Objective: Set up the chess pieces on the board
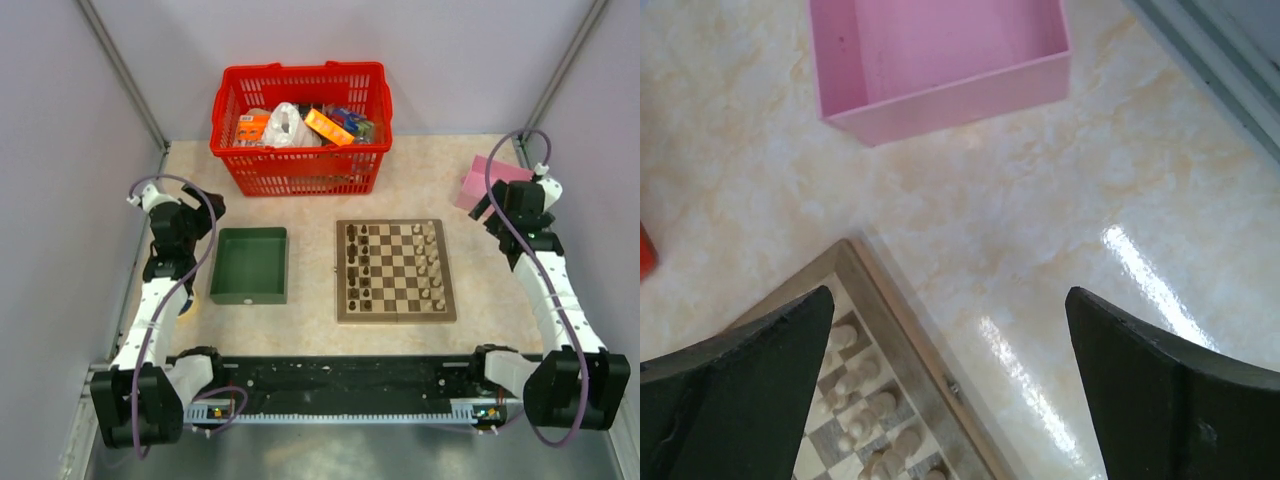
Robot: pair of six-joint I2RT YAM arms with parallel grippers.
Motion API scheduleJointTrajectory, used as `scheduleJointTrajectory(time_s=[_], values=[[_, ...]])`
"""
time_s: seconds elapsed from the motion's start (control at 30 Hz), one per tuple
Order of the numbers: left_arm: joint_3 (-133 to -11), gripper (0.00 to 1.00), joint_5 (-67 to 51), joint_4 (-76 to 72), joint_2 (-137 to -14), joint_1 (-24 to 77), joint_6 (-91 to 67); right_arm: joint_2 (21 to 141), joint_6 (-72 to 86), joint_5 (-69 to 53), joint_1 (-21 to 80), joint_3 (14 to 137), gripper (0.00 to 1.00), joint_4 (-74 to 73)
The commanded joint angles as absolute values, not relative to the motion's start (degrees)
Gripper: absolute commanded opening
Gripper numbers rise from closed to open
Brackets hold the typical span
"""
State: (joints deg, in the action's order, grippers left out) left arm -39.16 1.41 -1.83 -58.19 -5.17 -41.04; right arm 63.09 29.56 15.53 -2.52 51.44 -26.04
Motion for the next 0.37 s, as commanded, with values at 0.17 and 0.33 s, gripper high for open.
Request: scheduleJointTrajectory(time_s=[0.17,0.33], values=[[-42.72,0.99,10.45,1.06,-59.41,-5.54,-37.01,62.32,29.01,26.27,-8.79,45.89,0.99,-12.23],[-43.42,0.99,14.14,2.02,-62.31,-5.27,-34.2,62.14,25.68,28.3,-8.79,39.57,0.99,-2.4]])
